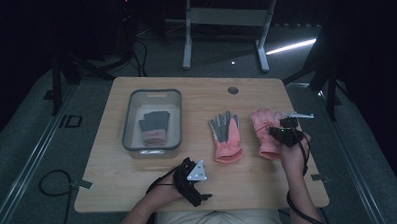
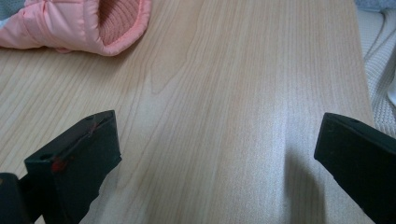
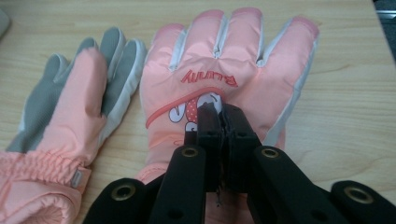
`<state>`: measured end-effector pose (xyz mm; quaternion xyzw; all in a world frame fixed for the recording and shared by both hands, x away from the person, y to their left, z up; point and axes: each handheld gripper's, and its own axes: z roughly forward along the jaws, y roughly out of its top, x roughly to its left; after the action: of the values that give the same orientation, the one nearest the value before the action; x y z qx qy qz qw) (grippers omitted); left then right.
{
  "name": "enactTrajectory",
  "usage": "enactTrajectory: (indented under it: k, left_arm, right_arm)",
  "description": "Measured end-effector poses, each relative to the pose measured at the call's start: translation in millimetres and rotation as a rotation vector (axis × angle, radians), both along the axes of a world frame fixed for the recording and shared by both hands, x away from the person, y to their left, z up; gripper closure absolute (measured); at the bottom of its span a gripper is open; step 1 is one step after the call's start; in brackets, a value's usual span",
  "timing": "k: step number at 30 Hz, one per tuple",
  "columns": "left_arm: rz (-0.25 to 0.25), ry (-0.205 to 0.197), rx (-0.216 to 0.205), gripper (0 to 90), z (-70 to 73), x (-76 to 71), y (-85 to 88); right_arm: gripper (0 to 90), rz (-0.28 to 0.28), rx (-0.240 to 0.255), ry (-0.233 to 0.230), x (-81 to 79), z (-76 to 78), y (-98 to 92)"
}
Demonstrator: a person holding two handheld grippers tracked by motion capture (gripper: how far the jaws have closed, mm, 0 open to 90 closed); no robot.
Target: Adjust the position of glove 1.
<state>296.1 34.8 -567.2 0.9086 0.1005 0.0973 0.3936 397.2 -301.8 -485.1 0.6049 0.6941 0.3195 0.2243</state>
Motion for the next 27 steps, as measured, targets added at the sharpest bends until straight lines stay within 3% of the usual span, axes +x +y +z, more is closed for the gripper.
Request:
enactTrajectory:
  k: [18,27]
  left_arm:
    - [-0.005,0.000,-0.001,0.0,-0.5,-0.5,0.4]
    - [-0.009,0.001,0.001,0.0,-0.4,-0.7,0.3]
  right_arm:
    - [85.1,-0.014,-0.023,0.060,25.6,-35.2,10.1]
    - [82.1,0.019,-0.017,0.077,29.0,-39.4,6.2]
